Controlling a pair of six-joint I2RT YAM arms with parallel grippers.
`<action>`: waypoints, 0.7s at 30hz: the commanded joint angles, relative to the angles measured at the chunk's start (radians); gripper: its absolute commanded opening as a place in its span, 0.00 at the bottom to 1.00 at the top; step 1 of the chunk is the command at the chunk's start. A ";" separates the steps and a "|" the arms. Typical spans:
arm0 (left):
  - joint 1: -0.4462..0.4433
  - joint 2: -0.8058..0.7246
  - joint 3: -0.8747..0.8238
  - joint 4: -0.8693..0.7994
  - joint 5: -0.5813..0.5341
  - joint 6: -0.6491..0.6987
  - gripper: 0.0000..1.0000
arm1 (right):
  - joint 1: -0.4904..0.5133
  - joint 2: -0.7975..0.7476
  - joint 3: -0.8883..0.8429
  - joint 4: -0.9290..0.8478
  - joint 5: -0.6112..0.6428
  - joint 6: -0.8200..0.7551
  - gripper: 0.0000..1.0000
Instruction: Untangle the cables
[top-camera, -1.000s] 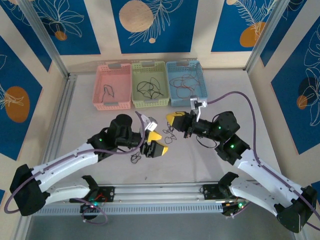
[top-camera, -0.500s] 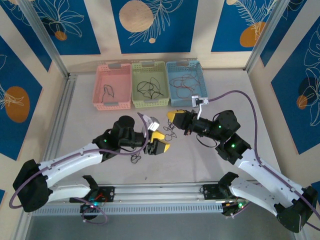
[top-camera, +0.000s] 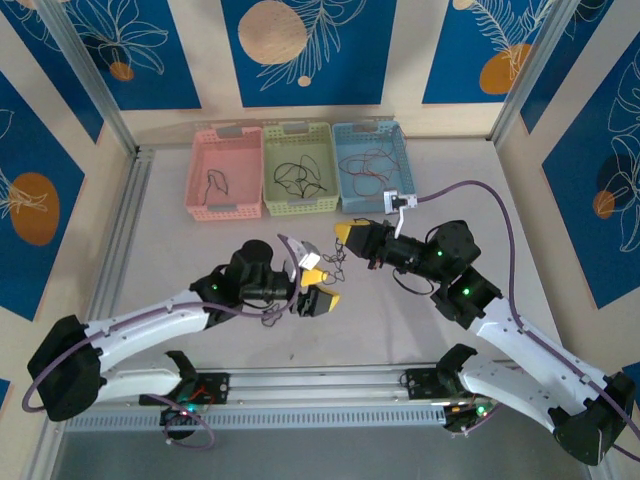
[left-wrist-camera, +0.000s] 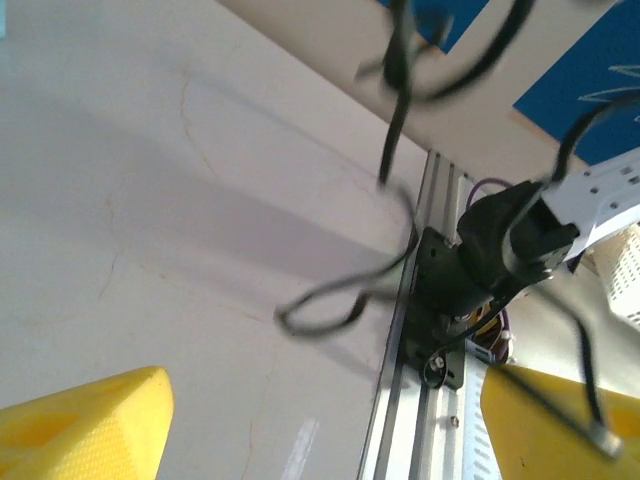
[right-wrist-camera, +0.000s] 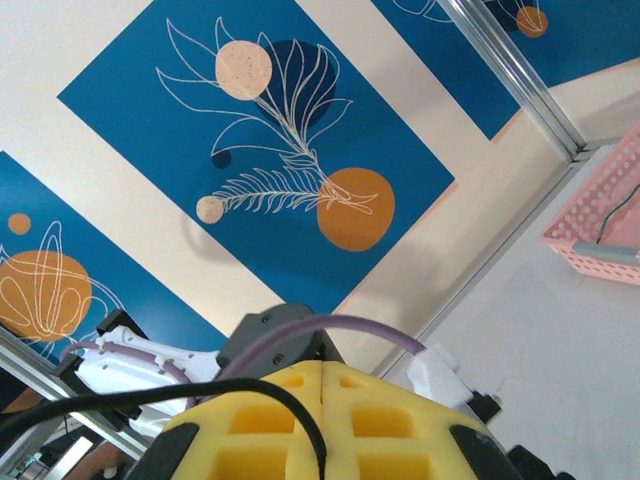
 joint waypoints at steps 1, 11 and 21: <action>-0.021 0.012 -0.012 0.080 -0.027 0.053 0.78 | -0.002 -0.010 0.037 0.027 0.014 0.032 0.00; -0.046 0.068 -0.014 0.232 -0.061 0.118 0.69 | 0.000 -0.010 0.041 0.024 0.012 0.038 0.00; -0.046 0.073 -0.013 0.268 -0.091 0.144 0.46 | 0.005 -0.013 0.044 0.010 0.012 0.032 0.00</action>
